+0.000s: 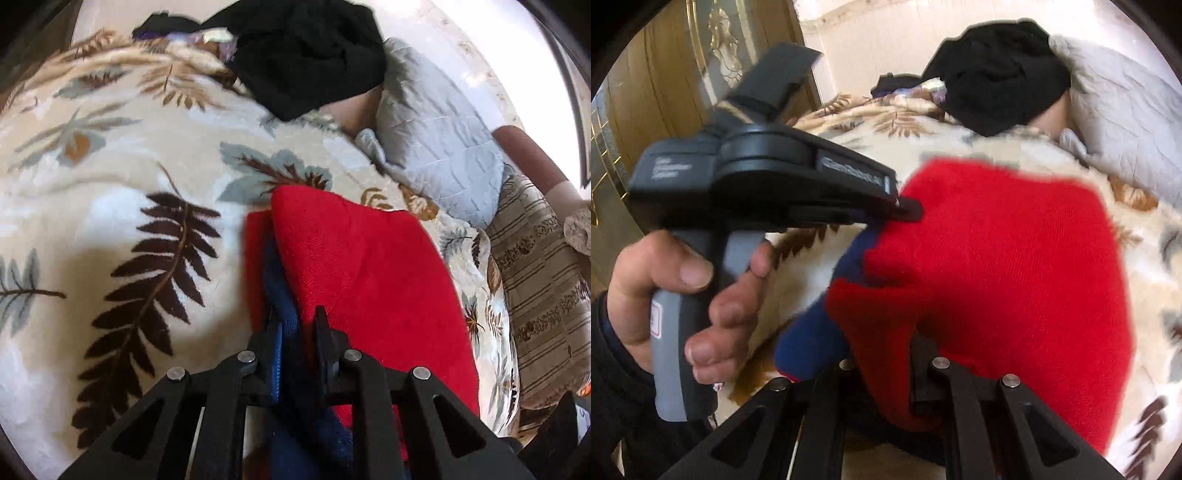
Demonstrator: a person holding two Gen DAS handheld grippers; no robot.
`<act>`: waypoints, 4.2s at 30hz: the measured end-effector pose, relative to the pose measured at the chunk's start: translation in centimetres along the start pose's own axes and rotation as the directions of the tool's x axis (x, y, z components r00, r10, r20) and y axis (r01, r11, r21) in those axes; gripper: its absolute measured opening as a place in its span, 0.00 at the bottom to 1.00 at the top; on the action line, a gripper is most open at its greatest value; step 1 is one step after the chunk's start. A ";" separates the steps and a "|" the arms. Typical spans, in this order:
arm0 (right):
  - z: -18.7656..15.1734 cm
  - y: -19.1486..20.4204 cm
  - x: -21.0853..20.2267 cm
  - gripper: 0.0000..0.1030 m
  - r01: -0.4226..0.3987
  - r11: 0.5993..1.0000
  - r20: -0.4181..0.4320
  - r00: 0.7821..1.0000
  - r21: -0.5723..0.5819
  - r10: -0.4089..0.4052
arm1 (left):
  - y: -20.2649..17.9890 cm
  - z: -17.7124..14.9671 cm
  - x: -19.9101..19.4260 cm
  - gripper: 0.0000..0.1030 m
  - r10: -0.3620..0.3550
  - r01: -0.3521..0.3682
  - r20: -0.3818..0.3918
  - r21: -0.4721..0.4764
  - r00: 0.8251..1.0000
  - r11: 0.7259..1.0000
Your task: Fold small clothes
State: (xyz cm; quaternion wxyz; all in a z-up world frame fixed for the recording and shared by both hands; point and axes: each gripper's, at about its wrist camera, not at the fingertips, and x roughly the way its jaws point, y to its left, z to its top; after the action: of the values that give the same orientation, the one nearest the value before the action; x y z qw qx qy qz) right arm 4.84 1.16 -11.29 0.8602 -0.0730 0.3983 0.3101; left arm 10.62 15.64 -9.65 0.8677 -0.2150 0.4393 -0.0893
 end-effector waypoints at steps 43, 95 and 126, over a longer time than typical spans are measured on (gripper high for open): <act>-5.1 -15.0 -7.9 0.72 -0.212 0.787 0.131 0.977 0.580 0.166 | -6.7 -5.3 -6.1 0.51 0.255 -0.271 0.111 0.173 0.961 0.947; 2.6 -18.9 0.2 0.44 -0.150 0.755 -0.026 0.976 0.639 0.216 | -4.9 -5.5 -0.2 0.55 0.313 -0.313 0.020 0.147 0.950 0.939; -6.1 -12.0 -6.1 0.64 -0.116 0.872 -0.055 0.985 0.475 0.161 | -0.8 -9.3 -3.9 0.32 0.149 -0.153 -0.075 -0.051 0.986 0.987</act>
State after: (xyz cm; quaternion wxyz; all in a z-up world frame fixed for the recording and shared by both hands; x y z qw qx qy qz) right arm 5.03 -13.64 -12.41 0.8083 0.1520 0.5053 0.2612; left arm 0.84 13.56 -11.34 0.8494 -0.2022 0.4871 -0.0184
